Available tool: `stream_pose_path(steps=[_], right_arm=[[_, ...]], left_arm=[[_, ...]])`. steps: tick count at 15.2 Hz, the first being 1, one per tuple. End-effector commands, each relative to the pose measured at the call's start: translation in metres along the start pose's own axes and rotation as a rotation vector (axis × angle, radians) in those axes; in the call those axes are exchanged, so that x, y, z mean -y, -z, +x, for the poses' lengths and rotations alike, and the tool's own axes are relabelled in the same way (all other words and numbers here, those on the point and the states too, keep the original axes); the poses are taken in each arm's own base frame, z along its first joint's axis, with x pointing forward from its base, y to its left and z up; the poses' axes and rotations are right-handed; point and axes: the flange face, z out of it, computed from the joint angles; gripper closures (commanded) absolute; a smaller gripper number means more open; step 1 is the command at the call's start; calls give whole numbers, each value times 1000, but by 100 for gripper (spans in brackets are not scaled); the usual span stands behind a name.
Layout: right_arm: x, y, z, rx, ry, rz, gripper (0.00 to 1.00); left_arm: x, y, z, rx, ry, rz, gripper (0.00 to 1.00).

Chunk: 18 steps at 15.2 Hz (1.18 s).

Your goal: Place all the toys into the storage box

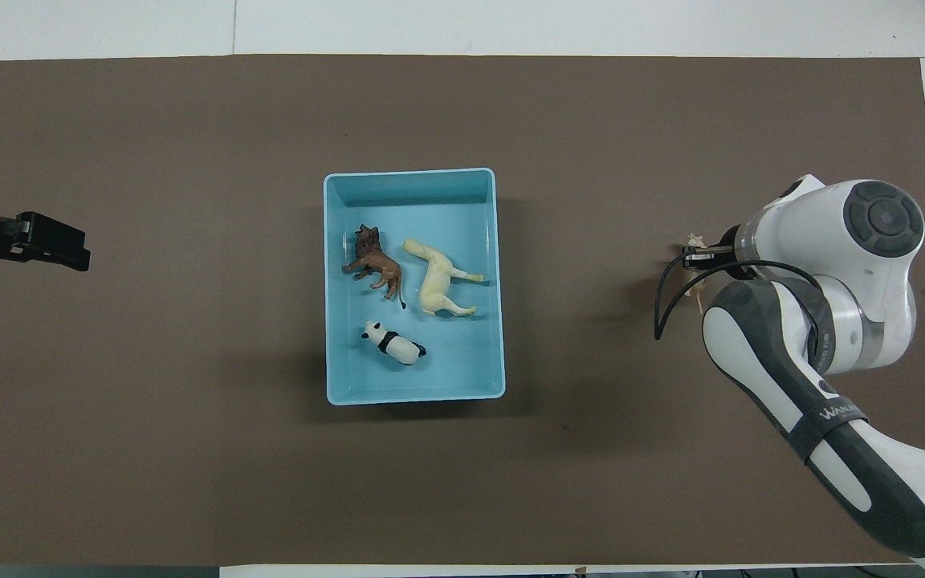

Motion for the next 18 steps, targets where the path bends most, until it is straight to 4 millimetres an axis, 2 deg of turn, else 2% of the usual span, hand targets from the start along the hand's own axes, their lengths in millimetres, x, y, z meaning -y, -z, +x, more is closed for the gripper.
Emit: stream_pose_path(steps=[1,2,4,7,8,10,11,12,13,14,16,18], right_arm=[[8,17,16,16,-32,17,100],[16,38,25,31,-59,17,100],[60,86,34,53,-108,18,100],[124,136,39,61,-227,16,100],[154,145,34,54,-258,16,100],[217,152,19,37,-262,28,100],[248,149,8,34,-240,30,100],[269,143,5,38,-236,31,100],[292,148,8,21,-232,51,100],[316,145,12,16,-237,63,100],[352,126,29,4,-241,69,100],[378,106,37,-33,-215,42,100]], left_arm=[[-10,6,-5,-43,-30,-12,0],[-10,7,-5,-46,-26,-12,0],[-8,5,-9,-34,-24,-11,0],[7,5,-10,-33,2,-12,0],[11,4,-10,-31,8,-13,0],[10,5,-10,-31,6,-13,0],[9,5,-10,-31,5,-13,0],[8,5,-10,-31,3,-13,0],[9,5,-10,-31,5,-13,0],[9,5,-10,-31,5,-13,0],[10,5,-10,-31,6,-13,0],[9,5,-10,-31,6,-13,0]])
